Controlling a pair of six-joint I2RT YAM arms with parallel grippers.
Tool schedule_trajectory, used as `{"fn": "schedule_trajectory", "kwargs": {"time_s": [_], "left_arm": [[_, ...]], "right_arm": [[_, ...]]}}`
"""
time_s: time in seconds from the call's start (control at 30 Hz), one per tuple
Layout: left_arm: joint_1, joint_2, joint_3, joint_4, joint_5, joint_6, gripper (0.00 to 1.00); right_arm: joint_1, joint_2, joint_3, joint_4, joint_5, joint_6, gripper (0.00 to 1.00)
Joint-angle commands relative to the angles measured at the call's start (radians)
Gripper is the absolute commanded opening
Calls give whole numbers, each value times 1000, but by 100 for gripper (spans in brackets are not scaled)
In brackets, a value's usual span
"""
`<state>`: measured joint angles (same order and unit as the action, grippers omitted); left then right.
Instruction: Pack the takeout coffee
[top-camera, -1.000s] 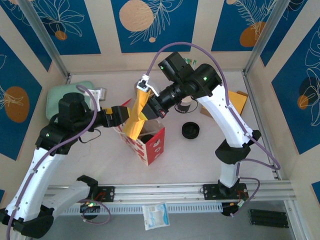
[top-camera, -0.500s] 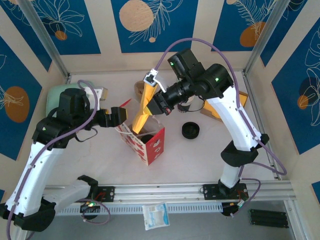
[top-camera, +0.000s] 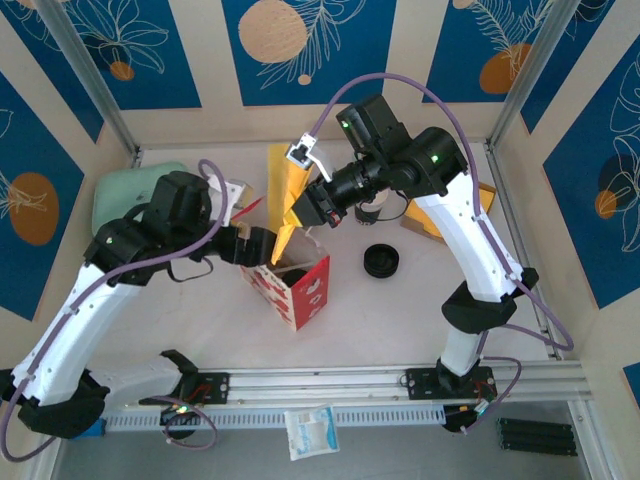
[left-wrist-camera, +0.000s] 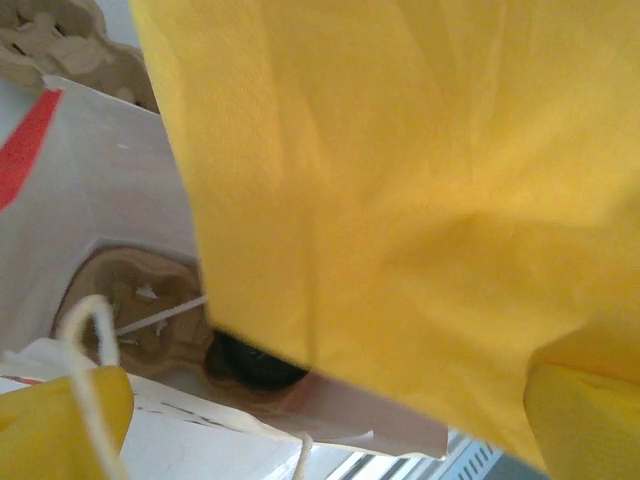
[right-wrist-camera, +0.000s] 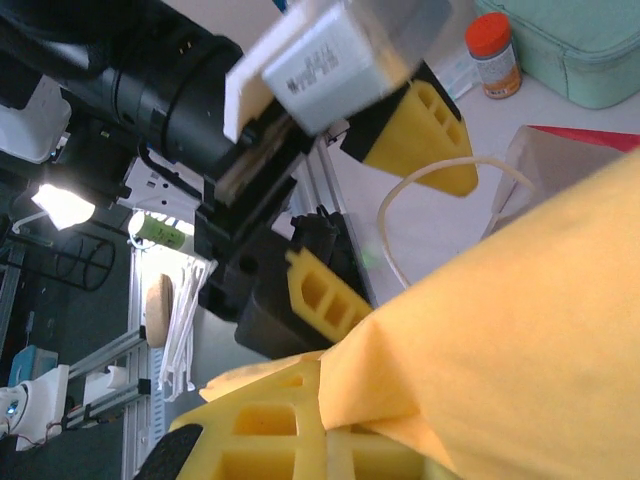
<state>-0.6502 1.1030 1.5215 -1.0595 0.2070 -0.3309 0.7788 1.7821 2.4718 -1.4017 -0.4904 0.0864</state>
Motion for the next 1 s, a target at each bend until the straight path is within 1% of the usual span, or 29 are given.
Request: {"fn": "schedule_trajectory", "kwargs": {"time_s": [0.0,0.13,0.27,0.53,0.73,0.97], "left_arm": [[-33,-8,32,-29,-53,5,100],[-53,-30,13,-18,-67,-21,100],[-69,-44,-11,-16,-75,-37,99],[-92,-78,-58,-12,-87,-63,99],[-106,-103,-78,-4,-81,-81,100],[-118,-130,-98,8,-80,-100,99]], "right_arm": [[-5,-11,9,3,-28,9,0],[-7,-20,-29,12,-39,6,0],[-9,-28,-71,20,-76,1,0],[14,-58,-167,67,-97,12,0],[53,-41,-156,57,-93,10,0],[112,-14,-81,13,-60,6,0]]}}
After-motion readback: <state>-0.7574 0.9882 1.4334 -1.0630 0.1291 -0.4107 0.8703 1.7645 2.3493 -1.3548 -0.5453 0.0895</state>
